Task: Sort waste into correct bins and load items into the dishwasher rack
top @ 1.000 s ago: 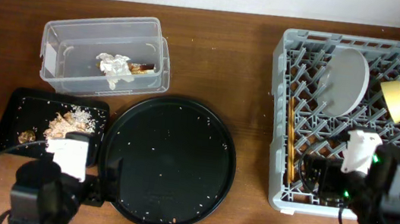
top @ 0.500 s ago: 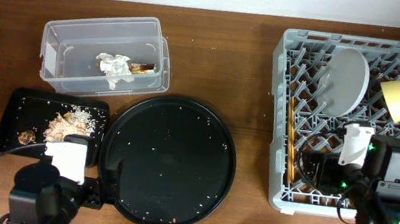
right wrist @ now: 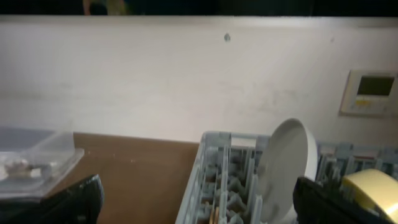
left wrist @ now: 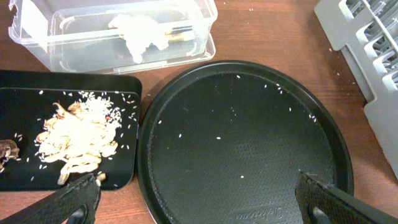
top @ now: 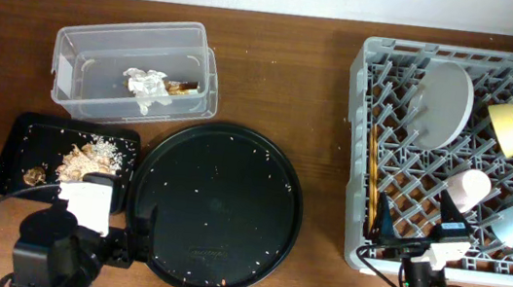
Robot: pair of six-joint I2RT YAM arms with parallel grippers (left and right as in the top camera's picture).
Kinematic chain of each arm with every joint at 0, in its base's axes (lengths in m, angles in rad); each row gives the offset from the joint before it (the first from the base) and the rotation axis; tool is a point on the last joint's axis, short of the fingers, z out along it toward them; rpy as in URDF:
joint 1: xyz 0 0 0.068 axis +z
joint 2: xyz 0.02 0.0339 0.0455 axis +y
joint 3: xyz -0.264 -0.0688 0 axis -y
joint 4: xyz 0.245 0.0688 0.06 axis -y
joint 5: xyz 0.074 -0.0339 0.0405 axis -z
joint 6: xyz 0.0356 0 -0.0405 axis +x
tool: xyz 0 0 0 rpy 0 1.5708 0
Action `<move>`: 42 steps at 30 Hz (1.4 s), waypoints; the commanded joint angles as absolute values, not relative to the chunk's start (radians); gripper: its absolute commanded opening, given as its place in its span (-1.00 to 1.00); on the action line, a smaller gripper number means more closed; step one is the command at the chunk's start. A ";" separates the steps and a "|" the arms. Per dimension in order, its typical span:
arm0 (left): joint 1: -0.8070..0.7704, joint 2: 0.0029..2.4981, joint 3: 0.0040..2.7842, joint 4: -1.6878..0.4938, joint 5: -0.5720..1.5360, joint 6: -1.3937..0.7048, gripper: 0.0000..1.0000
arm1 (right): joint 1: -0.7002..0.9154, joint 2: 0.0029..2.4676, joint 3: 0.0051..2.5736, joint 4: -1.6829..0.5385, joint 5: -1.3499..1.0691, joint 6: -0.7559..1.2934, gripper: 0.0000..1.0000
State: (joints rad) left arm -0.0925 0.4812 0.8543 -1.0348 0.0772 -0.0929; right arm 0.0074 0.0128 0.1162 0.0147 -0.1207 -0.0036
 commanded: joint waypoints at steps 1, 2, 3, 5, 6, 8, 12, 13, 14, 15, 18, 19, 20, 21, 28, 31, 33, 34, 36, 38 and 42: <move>-0.089 0.476 0.851 -1.034 0.073 -0.074 0.99 | 0.010 0.003 0.009 0.073 -0.120 0.000 0.97; -0.089 0.476 0.851 -1.034 0.073 -0.074 0.99 | 0.010 0.003 0.006 0.013 -0.120 0.000 0.97; -0.089 0.476 0.851 -1.034 0.073 -0.074 0.99 | 0.010 0.003 0.006 -0.064 -0.119 0.000 0.97; -0.089 0.476 0.851 -1.034 0.073 -0.074 0.99 | 0.010 0.003 0.006 -0.068 -0.122 0.001 0.97; -0.089 0.476 0.851 -1.034 0.073 -0.074 0.99 | 0.010 0.003 0.006 -0.067 -0.122 0.001 0.97; -0.089 0.476 0.851 -1.034 0.073 -0.074 0.99 | 0.010 0.004 0.006 -0.067 -0.122 0.001 0.97; -0.089 0.476 0.851 -1.034 0.073 -0.074 0.99 | 0.010 0.004 0.006 -0.067 -0.122 0.001 0.97; -0.089 0.476 0.851 -1.034 0.073 -0.074 0.99 | 0.010 0.004 0.006 -0.067 -0.122 0.001 0.97; -0.089 0.476 0.851 -1.034 0.073 -0.074 0.99 | 0.010 0.004 0.006 -0.067 -0.122 0.001 0.97; -0.089 0.476 0.851 -1.034 0.073 -0.074 0.99 | 0.010 0.004 0.006 -0.067 -0.122 0.001 0.97; -0.089 0.476 0.851 -1.034 0.073 -0.074 0.99 | 0.010 0.004 0.006 -0.067 -0.122 0.001 0.97; -0.089 0.476 0.851 -1.034 0.073 -0.074 0.99 | 0.010 0.004 0.006 -0.067 -0.122 0.001 0.97; -0.089 0.476 0.851 -1.034 0.073 -0.074 0.99 | 0.010 0.004 0.006 -0.067 -0.122 0.000 0.97; -0.089 0.476 0.851 -1.034 0.073 -0.074 0.99 | 0.010 0.004 0.006 -0.067 -0.122 0.001 0.96; -0.089 0.378 0.776 -0.972 0.008 -0.073 0.99 | 0.010 0.004 0.006 -0.067 -0.122 0.001 0.97; -0.089 0.253 0.593 -0.811 0.008 -0.073 0.99 | 0.010 0.004 0.006 -0.067 -0.122 0.001 0.97; -0.089 0.183 0.477 -0.677 0.015 -0.073 0.99 | 0.010 0.004 0.006 -0.067 -0.122 0.001 0.97; -0.089 0.146 0.414 -0.599 0.022 -0.073 0.99 | 0.010 0.004 0.006 -0.067 -0.122 0.000 0.97; -0.089 0.079 0.289 -0.428 0.026 -0.073 0.99 | 0.010 0.004 0.006 -0.067 -0.122 0.001 0.97; -0.089 0.045 0.210 -0.302 0.018 -0.073 0.99 | 0.010 0.004 0.006 -0.067 -0.122 0.001 0.97; -0.085 0.008 0.067 -0.068 0.010 -0.073 0.99 | 0.010 0.004 0.006 -0.067 -0.122 0.001 0.96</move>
State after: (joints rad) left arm -0.0925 0.0380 0.1532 -0.1623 0.0231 -0.0891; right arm 0.0074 0.0116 0.0105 -0.0612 -0.1207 -0.0036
